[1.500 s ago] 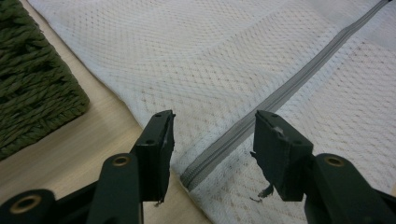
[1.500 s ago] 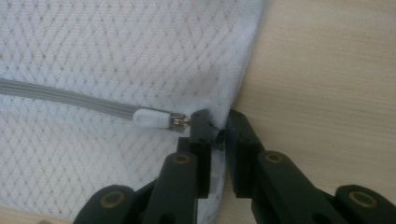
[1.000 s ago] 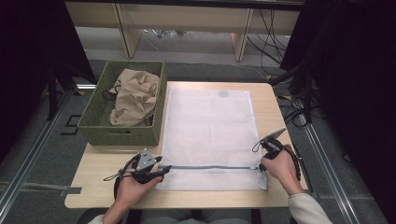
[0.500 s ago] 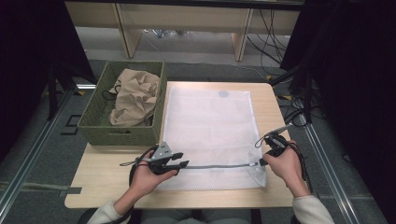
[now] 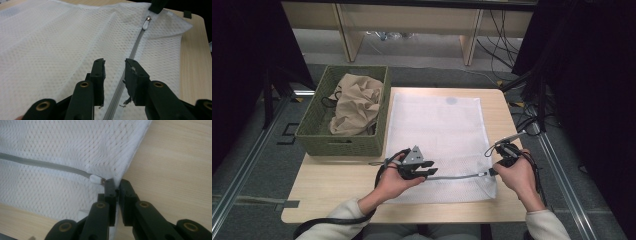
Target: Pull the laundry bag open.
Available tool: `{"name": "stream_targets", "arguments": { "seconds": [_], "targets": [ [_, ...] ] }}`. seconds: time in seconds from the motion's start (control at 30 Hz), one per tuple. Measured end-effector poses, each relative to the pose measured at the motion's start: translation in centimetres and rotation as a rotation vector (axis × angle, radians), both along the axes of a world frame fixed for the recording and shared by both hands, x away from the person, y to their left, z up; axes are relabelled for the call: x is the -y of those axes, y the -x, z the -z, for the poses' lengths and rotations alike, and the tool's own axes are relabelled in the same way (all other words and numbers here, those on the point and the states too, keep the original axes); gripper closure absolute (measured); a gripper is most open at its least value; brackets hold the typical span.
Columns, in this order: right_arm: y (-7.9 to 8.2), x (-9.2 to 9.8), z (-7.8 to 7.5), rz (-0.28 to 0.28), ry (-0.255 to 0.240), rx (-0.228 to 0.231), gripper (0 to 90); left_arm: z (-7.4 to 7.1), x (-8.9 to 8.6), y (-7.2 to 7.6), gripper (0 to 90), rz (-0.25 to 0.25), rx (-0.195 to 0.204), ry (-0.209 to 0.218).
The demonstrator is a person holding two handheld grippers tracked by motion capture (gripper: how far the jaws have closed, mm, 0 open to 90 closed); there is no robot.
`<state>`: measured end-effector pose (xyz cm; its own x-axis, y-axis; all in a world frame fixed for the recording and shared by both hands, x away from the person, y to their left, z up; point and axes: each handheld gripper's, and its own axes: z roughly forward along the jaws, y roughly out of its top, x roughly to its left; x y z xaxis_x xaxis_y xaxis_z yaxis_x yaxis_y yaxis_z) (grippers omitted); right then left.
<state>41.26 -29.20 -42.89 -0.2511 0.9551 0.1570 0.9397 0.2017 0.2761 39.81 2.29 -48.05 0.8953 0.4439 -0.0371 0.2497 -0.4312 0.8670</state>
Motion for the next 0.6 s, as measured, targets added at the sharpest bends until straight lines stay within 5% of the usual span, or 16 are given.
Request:
{"name": "stream_targets", "arguments": {
  "seconds": [0.13,0.23,0.27,0.37,0.43,0.5,0.6],
  "targets": [
    [0.1,-0.1,-0.2,0.011,0.0,0.002,86.3,-0.2,1.6,-0.2,70.3,0.044,0.006,-0.025],
    [0.2,-0.1,-0.4,-0.002,-0.011,0.01,86.3,-0.4,2.7,-0.5,71.2,0.056,-0.001,0.012],
    [0.4,-0.6,-0.7,0.059,-0.018,-0.034,86.3,-0.5,3.1,-0.5,72.0,0.054,-0.005,0.016],
    [0.2,-0.1,-0.5,-0.014,-0.016,0.026,86.3,-0.7,4.1,-0.7,73.0,0.071,0.005,0.006],
    [0.3,-0.3,-0.7,0.017,-0.019,0.001,86.3,-0.7,4.9,-0.6,73.5,0.079,-0.004,0.025],
    [0.2,-0.2,-0.7,-0.012,-0.019,0.036,86.4,-0.7,5.5,-0.7,74.4,0.096,-0.004,0.014],
    [0.4,-0.5,-0.9,0.024,-0.03,0.022,86.4,-0.3,6.6,-0.7,76.0,0.105,-0.047,0.044]
  ]
}}
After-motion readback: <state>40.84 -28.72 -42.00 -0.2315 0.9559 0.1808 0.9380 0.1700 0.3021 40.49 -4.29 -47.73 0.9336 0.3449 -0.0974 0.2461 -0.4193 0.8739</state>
